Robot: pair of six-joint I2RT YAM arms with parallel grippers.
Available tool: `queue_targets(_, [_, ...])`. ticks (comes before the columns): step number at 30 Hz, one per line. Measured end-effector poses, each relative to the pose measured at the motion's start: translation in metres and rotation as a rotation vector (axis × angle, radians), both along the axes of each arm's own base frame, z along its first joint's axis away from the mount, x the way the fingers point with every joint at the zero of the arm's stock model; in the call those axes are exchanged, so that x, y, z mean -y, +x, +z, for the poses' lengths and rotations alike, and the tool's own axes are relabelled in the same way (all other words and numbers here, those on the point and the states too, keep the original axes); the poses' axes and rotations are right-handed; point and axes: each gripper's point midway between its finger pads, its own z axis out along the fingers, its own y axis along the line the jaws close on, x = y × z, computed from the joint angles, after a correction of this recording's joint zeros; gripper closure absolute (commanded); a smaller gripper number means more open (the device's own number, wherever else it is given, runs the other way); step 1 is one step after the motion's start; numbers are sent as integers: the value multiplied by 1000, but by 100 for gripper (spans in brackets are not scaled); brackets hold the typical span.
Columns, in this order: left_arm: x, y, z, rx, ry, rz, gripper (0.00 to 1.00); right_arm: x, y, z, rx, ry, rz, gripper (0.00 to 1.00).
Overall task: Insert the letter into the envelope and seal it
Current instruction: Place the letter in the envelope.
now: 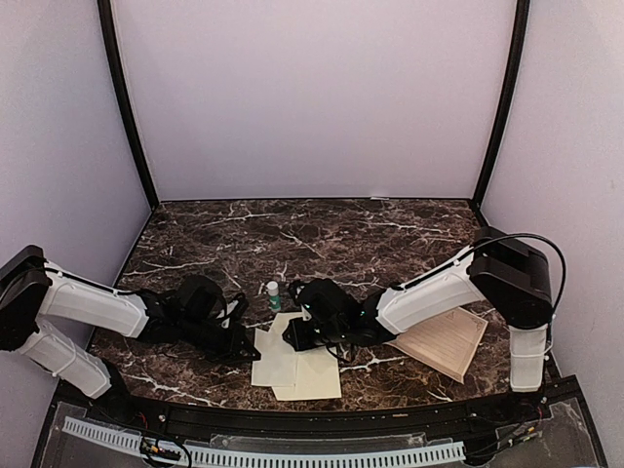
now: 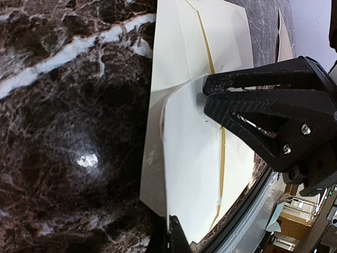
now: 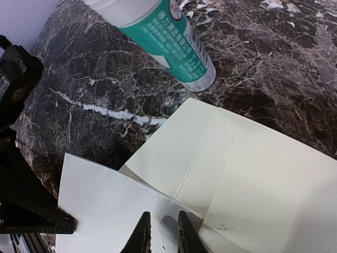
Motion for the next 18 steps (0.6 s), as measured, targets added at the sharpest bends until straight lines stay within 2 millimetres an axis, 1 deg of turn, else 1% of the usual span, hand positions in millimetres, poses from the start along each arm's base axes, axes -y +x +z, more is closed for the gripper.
queue_targets(18, [0,0,0,1,0,0,100,5,10,0,10,-6,-50,84])
